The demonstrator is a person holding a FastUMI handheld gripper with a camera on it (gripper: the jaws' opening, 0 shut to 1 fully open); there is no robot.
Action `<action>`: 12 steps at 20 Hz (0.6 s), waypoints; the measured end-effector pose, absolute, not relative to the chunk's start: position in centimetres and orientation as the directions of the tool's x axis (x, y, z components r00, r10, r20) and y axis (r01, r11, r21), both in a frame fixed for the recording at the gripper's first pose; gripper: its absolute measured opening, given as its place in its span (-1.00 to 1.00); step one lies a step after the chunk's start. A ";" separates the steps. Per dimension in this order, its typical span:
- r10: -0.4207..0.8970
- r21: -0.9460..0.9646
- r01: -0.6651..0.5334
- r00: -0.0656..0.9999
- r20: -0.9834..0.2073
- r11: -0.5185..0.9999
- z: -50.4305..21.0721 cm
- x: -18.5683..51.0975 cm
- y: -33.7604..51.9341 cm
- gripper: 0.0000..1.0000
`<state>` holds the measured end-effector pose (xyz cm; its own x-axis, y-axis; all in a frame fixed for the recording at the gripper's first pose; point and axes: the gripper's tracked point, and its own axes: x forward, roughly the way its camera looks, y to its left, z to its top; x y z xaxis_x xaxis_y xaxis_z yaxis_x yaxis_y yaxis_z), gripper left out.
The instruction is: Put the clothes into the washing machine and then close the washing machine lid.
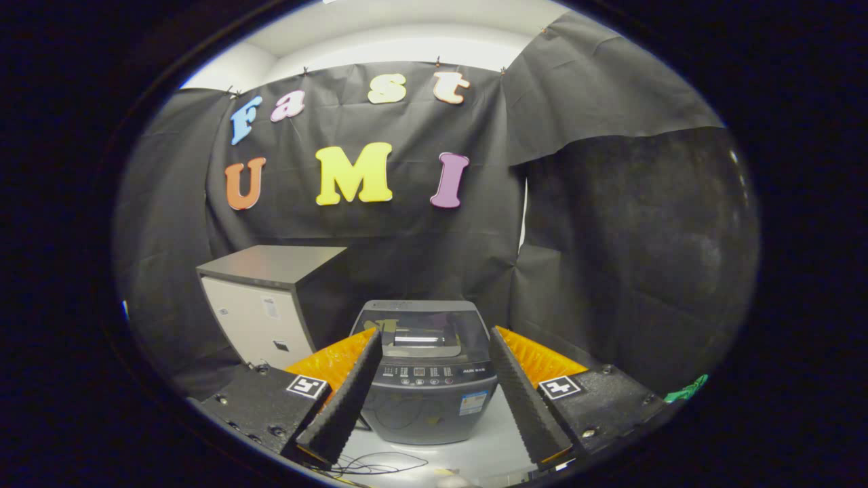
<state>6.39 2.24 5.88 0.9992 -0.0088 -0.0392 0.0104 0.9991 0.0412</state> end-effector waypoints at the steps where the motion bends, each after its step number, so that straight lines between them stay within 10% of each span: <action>1: 0.003 0.038 -0.001 0.999 -0.039 0.999 5.3 4.9 2.2 0.98; 12: 0.003 0.040 -0.001 0.998 -0.062 0.999 1.8 -3.5 -2.5 0.98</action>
<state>-3.54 -2.54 1.77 0.9981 0.0032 -0.0619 -0.0007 0.9992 0.0402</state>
